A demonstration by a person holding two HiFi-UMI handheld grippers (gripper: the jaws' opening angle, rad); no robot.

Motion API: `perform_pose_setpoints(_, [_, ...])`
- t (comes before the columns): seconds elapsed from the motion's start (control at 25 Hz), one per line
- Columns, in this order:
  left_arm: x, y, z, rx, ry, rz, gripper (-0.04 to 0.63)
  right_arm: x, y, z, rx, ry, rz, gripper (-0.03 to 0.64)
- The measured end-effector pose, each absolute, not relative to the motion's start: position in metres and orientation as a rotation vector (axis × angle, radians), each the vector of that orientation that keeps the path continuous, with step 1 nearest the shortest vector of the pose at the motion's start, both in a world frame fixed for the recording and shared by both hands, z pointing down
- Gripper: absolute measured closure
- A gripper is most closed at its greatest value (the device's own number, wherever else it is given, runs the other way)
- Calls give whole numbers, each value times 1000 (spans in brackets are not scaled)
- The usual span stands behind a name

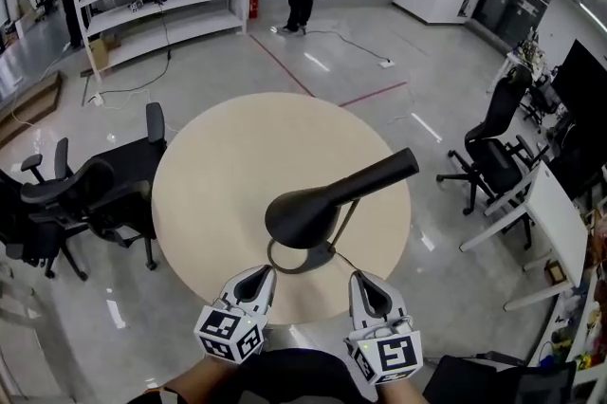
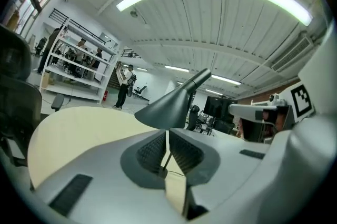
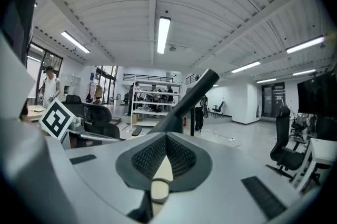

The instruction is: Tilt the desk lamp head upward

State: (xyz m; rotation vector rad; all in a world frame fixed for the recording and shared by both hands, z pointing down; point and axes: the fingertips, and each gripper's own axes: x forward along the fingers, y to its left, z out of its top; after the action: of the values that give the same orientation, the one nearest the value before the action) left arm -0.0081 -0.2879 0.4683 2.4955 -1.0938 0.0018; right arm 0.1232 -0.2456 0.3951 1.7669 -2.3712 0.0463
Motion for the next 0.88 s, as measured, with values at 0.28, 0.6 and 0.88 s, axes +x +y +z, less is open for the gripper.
perform_pose_setpoints(0.28, [-45, -331, 462, 2485, -1033, -55, 536, 110, -286, 320, 1842, -2323, -165, 606])
perform_pose_setpoints(0.6, [-58, -358, 474, 2379, -917, -127, 426, 120, -334, 257, 1878, -2295, -346, 606])
perform_pose_setpoints(0.88, [-36, -367, 486, 2318, -839, -172, 365, 155, -362, 209, 1898, -2271, -513, 606])
